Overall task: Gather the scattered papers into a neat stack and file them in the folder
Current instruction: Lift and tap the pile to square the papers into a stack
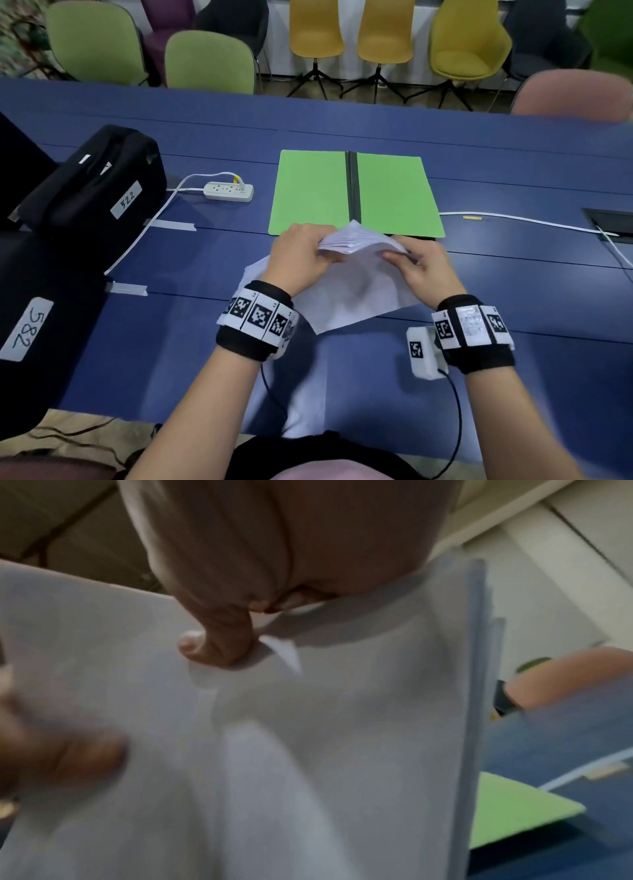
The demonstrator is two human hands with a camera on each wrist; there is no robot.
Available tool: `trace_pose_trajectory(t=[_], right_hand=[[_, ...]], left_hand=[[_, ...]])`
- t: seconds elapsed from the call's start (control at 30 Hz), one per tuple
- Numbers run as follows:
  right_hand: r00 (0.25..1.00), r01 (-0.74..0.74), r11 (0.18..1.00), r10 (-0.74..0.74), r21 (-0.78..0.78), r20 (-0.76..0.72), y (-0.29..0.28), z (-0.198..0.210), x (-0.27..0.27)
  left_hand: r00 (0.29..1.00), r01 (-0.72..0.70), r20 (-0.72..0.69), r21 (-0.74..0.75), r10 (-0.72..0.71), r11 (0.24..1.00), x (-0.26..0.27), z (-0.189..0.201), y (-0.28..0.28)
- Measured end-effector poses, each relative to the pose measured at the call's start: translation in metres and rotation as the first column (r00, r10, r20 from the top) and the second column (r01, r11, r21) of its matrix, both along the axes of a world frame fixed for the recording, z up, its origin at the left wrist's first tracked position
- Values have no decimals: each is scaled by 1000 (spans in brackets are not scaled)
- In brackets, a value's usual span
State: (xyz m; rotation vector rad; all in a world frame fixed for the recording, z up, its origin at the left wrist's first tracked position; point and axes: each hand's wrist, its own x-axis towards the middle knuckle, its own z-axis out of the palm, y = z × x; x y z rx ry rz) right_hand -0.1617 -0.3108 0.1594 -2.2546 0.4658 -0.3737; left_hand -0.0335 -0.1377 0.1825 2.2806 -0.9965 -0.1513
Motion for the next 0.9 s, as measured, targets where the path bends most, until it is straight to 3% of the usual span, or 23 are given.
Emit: trace_pose_trajectory(t=[0.07,0.13,0.17,0.23,0.27,0.33,0.4,0.47,0.53,0.63,0.73,0.8,0.9], right_hand=[[995,41,985,-55,166,79,-8,-6,-6],[982,78,947,-126,310,139,-18,-10,-15],[977,90,932,-152,352,151,-23,-12,-19],[965,121,906,-202,406,165,-27,-14,-22],[958,138,894,-230,426,171,-25,-14,-21],[935,172,865,-294,471,198,-22,-15,-19],[904,168,834,-343,526,254,-21,-14,-16],[892,126,823,-339,554,300,-22,-15,-14],[905,136,812,-335,568,261,-22,-23,-10],[934,248,780,-350,575,71,-13,-56,-10],[898,378,671,-432,638,-78,-3,-82,-19],[864,406,607,-499,683,-70,-2,-82,-20],[825,405,589,-564,700,-2,-4,-73,-16]], left_hand=[[996,-88,-5,225,92,970,18,-21,20],[962,-174,-151,303,228,937,38,-45,47],[920,-197,-285,255,268,947,46,-57,57],[802,-317,-542,-27,253,948,53,-71,67],[728,-422,-653,-189,207,887,51,-71,67],[579,-569,-815,-415,-13,709,45,-68,62],[581,-554,-801,-518,-143,651,44,-62,55],[654,-494,-742,-568,-149,659,41,-56,47],[673,-494,-734,-541,-95,681,34,-58,38],[612,-604,-784,-379,103,701,21,-82,24],[557,-610,-812,-259,173,749,6,-104,15],[513,-651,-840,-248,175,718,0,-104,10],[469,-728,-863,-259,185,635,1,-101,5]])
